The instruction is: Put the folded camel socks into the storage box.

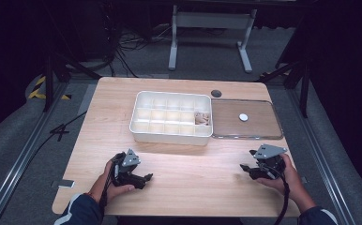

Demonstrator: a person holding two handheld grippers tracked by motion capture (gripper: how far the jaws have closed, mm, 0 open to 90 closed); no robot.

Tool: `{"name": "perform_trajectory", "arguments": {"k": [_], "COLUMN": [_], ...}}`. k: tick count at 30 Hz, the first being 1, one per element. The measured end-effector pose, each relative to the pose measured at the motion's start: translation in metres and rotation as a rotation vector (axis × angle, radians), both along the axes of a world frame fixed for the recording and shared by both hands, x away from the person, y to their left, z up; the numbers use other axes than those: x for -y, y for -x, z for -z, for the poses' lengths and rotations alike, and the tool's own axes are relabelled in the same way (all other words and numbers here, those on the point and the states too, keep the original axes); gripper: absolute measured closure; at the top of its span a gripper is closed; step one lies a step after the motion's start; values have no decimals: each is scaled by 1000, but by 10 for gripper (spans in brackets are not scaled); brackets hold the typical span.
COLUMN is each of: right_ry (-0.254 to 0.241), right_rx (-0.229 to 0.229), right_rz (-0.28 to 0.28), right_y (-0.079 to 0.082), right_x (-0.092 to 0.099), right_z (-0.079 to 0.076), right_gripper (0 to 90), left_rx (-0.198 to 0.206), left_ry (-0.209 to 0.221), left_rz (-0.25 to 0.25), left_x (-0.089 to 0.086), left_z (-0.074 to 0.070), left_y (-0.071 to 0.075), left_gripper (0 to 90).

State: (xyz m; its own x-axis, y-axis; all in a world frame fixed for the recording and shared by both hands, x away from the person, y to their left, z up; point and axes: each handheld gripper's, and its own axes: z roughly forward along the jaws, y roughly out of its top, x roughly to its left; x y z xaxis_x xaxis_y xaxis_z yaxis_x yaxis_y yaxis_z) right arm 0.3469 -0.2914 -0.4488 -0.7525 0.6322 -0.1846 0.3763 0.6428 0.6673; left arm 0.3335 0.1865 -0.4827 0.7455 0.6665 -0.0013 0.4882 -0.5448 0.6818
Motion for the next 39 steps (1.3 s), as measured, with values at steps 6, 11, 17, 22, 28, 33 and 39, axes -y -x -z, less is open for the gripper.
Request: {"name": "perform_trajectory", "arguments": {"k": [6,11,17,22,28,33,39], "right_ry": [-52,-90,-124,-210,-207,-207,-208], "right_rx": [-31,-50,-68,-73,-71,-72,-71], "right_rz": [35,66,96,136,136,138,144], "right_y": [8,13,17,18,18,18,18], "right_x": [18,31,43,51,51,51,51], "right_z": [12,19,29,38,38,38,38], "right_gripper": [336,331,308,265,256,255,256], "left_rx": [0,-6,-7,-10,-9,-5,-5], "left_ry": [0,7,6,1,0,1,3], "left_rz": [1,-4,-3,-2,-2,-4,-5], "left_x": [0,1,1,0,0,1,1], "left_z": [0,0,0,0,0,0,0], "left_y": [0,0,0,0,0,0,0], "left_gripper": [116,113,112,112,112,112,112]}}
